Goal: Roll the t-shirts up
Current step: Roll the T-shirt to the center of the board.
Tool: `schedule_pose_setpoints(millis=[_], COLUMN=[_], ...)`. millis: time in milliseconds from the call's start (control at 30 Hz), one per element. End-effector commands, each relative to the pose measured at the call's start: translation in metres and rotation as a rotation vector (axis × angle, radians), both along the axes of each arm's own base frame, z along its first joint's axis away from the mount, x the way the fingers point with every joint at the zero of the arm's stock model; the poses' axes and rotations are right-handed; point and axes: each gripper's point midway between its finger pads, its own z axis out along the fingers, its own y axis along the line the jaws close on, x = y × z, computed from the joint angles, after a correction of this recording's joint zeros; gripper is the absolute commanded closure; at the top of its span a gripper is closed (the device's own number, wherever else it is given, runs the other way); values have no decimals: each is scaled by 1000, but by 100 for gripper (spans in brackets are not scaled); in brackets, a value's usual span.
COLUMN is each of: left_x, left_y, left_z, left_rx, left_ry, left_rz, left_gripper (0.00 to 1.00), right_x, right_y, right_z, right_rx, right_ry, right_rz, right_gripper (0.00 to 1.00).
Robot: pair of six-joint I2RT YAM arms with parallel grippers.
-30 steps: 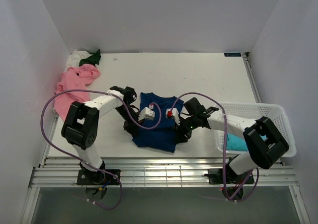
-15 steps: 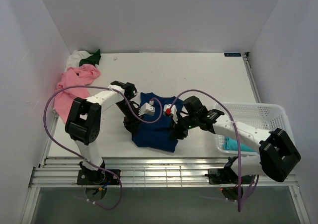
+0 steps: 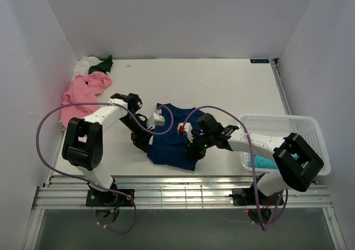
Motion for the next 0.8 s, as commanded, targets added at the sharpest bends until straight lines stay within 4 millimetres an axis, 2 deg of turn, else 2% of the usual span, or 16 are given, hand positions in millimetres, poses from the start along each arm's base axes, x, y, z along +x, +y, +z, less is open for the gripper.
schedule_pose_setpoints(millis=[0, 67, 167, 300, 333, 400, 433, 467, 500, 567, 600, 667, 767], left_x=[-27, -32, -15, 9, 14, 12, 1, -4, -1, -20, -20, -25, -13], left_y=[-6, -6, -9, -18, -22, -28, -27, -26, -28, -33, -29, -32, -25], left_z=[7, -5, 0, 36, 54, 63, 58, 46, 40, 18, 12, 0, -10], left_rx=[-50, -42, -51, -131, -172, -204, -198, -138, -123, -99, -59, -48, 24], left_ry=[56, 56, -41, -218, -290, -402, -438, -489, -560, -627, -667, -725, -799], left_rz=[104, 160, 244, 222, 196, 81, 46, -5, -42, -141, -151, -194, -180], left_gripper=[50, 49, 49, 50, 50, 45, 30, 26, 25, 25, 24, 24, 24], right_x=[12, 16, 22, 25, 26, 28, 27, 29, 29, 29, 29, 30, 30], right_y=[0, -1, -2, -2, -3, -4, -4, -5, -4, -3, -3, -3, -5], right_z=[-4, -6, -8, -7, -7, -10, -12, -12, -13, -13, -13, -12, -13], right_rx=[-24, -33, -45, -44, -45, -52, -57, -57, -59, -58, -59, -58, -63], right_ry=[-18, -5, -9, -9, -9, -3, 0, 0, 4, 4, 6, 1, 0], right_rz=[-51, -75, -101, -110, -113, -119, -117, -122, -122, -121, -122, -122, -122], right_gripper=[80, 80, 80, 81, 81, 81, 81, 81, 81, 81, 81, 81, 81])
